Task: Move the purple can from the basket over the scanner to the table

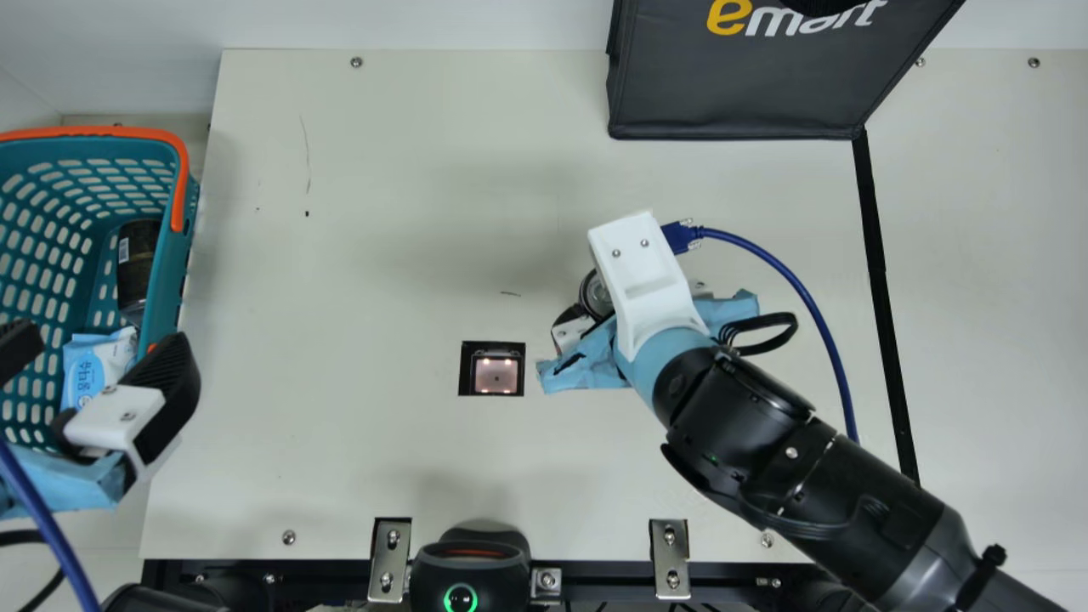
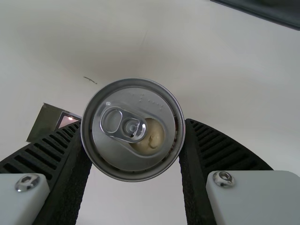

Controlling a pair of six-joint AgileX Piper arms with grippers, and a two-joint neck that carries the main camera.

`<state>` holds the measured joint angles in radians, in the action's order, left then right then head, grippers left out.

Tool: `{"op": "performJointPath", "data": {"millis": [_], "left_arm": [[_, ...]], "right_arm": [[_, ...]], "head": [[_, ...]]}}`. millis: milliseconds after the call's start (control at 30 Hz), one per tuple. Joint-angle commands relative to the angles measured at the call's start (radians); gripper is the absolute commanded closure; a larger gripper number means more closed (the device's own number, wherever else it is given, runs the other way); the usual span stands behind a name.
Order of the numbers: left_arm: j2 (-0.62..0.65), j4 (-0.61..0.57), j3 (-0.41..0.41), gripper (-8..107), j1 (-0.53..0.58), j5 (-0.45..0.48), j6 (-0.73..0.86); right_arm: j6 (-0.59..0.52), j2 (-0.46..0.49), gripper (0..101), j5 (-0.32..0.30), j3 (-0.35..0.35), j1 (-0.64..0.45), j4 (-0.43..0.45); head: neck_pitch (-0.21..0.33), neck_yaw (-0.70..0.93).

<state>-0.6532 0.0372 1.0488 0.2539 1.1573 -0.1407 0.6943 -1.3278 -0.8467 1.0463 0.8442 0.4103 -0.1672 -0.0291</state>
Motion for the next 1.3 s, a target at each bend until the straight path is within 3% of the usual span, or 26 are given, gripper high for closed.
{"op": "performJointPath", "data": {"millis": [0,300,533,933,1267], "left_arm": [[0.000,0.000,0.000,9,0.000,0.000,0.000],[0.000,0.000,0.000,9,0.000,0.000,0.000],[0.000,0.000,0.000,9,0.000,0.000,0.000],[0.000,0.000,0.000,9,0.000,0.000,0.000],[0.000,0.000,0.000,9,0.000,0.000,0.000]], "right_arm": [[-0.006,0.001,101,-0.021,0.019,-0.002,-0.011],[-0.030,0.010,101,-0.096,0.082,-0.029,-0.034],[-0.057,0.070,101,-0.128,0.079,-0.140,-0.063],[-0.232,0.208,101,-0.154,0.031,-0.523,-0.184],[-0.454,0.226,101,-0.151,0.040,-0.884,-0.317]], "head": [[0.029,0.002],[0.029,-0.162],[0.029,-0.325],[0.029,-0.347],[0.029,-0.347]]}}
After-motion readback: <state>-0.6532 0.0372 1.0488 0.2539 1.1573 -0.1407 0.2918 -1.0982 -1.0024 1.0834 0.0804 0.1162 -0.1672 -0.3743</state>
